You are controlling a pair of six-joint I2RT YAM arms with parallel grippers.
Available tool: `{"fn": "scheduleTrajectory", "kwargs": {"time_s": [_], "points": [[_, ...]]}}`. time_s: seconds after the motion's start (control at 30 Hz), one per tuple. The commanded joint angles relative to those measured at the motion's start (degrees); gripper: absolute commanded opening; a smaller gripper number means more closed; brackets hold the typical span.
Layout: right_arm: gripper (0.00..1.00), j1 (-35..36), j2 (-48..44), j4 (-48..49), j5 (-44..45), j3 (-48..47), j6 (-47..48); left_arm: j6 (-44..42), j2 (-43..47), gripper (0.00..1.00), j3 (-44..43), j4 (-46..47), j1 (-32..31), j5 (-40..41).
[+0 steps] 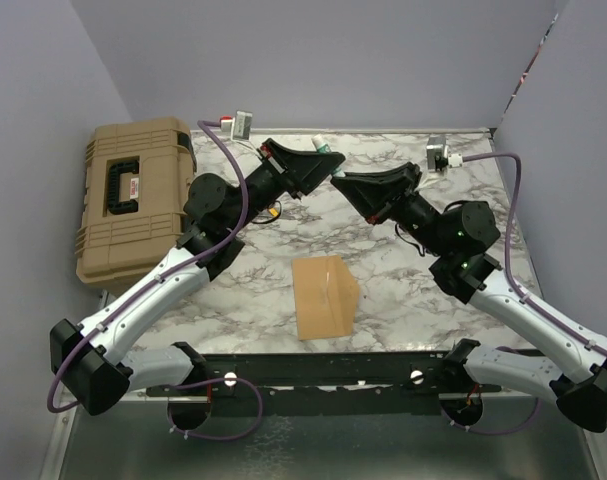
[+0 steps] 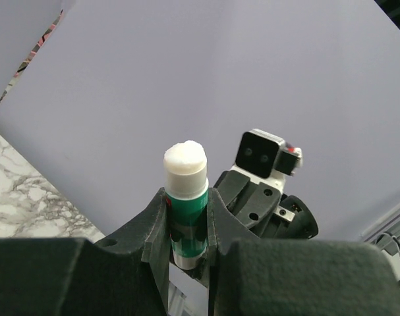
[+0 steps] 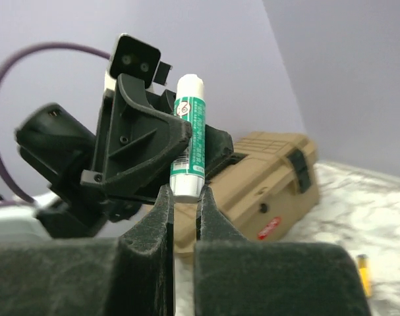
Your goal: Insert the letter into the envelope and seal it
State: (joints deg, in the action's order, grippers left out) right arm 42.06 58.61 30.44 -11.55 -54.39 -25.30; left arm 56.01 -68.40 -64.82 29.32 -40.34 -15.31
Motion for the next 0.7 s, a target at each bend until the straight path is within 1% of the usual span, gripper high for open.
{"fn": "scheduleTrajectory", "kwargs": {"time_s": [0.0,0.07,0.13,0.17,0.2,0.3,0.4,0.5,0.6,0.67], "points": [[0.01,-0.20,0.52,8.50,6.20,2.14,-22.74,-2.66,2.02,0.00,2.66,4.44,-0.35,-2.00],[0.01,-0.18,0.76,11.61,6.90,3.94,-29.27,-2.54,2.13,0.00,3.05,4.61,-0.35,-1.88],[0.02,-0.17,0.54,15.84,6.50,5.51,-30.51,-1.91,2.26,0.00,3.38,4.60,-0.32,-1.57],[0.09,-0.19,0.35,15.84,5.79,5.17,-28.63,-1.38,2.32,0.00,3.52,4.56,-0.35,-1.30],[0.16,-0.18,0.03,13.38,4.96,4.25,-26.96,-0.53,2.31,0.00,3.48,4.37,-0.36,-0.96],[0.36,-0.16,-0.26,4.97,0.15,0.36,-12.12,2.12,2.10,0.00,3.12,2.32,-0.35,0.30],[0.48,-0.15,-0.46,0.09,-2.87,-0.91,2.26,4.92,1.86,0.00,2.71,-0.57,-0.36,2.50],[0.56,-0.19,-1.26,-0.99,-2.98,-0.25,13.90,8.09,1.46,0.00,2.35,-2.15,-0.31,4.44],[0.61,-0.21,-1.96,-0.99,-2.50,0.07,21.70,10.49,0.95,0.00,2.09,-2.22,-0.36,6.02],[0.62,-0.14,-2.20,-0.46,-2.22,-0.10,25.66,12.47,0.90,0.00,2.06,-2.17,-0.28,7.62]]}}
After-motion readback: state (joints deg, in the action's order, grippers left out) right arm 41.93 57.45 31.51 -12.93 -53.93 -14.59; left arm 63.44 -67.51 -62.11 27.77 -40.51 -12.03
